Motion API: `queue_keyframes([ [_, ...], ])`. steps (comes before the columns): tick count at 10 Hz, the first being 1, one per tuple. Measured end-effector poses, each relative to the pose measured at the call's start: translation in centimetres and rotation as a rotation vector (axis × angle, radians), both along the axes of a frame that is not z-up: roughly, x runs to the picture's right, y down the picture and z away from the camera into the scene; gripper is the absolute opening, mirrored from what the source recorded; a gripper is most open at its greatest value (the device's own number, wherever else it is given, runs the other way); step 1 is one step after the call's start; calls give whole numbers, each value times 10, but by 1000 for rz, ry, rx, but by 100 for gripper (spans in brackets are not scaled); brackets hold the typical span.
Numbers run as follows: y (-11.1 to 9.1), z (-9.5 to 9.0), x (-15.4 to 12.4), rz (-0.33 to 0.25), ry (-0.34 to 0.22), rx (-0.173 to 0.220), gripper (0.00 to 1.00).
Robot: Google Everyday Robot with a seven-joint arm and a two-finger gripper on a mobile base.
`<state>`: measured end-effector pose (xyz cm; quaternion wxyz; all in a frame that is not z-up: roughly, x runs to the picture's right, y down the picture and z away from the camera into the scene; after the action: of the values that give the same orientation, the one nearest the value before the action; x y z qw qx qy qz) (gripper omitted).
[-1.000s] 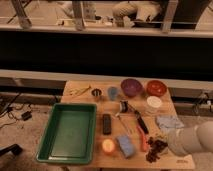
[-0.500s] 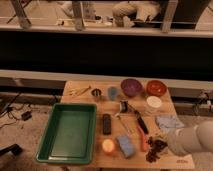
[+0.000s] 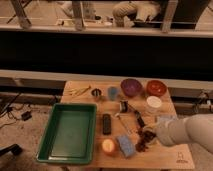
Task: Place grapes in metal cup
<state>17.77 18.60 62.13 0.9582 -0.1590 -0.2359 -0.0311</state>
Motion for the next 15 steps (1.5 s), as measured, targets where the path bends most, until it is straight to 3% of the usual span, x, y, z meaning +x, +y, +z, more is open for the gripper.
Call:
queue_keyframes([
  [3,-32,9,-31,14,-57,56,0],
  [6,-61,32,-57,27,-119,95,0],
  [15,-64,36,-63,21,-136,99,0],
])
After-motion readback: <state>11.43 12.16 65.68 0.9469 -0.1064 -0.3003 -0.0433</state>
